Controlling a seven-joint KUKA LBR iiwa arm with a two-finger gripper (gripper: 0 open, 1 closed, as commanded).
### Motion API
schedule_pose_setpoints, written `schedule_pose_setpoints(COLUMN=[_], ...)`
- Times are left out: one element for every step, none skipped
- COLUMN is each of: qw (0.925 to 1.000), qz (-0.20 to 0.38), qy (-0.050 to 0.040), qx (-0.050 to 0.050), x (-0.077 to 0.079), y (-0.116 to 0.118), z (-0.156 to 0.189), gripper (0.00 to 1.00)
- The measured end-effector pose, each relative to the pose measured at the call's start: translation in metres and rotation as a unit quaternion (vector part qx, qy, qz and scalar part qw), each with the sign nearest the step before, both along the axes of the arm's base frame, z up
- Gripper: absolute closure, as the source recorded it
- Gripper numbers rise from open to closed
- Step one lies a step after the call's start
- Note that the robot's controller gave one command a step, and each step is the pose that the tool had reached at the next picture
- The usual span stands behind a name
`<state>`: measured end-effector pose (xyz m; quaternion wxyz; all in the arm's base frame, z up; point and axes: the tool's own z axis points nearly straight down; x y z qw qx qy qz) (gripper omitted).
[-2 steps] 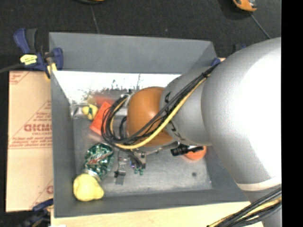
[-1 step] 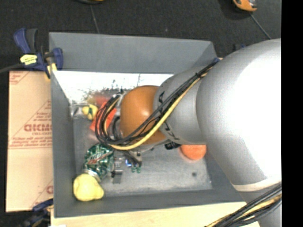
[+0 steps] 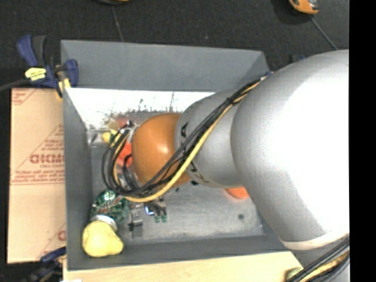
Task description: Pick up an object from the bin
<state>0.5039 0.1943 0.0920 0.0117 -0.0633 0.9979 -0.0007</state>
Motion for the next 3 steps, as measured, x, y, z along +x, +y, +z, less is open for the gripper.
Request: schedule_pose_setpoints(qw=[0.9997,0.9998,0.998], qz=[-0.023,-0.017,-0.064], qy=[0.0025,-0.0026,-0.0012], qx=[0.0,0.002,0.002], x=[0.001,-0.009,-0.018], y=[-0.004,0.008,0.003], z=[0.056,0.06,0.04], gripper=[0.0,0.0,0.0])
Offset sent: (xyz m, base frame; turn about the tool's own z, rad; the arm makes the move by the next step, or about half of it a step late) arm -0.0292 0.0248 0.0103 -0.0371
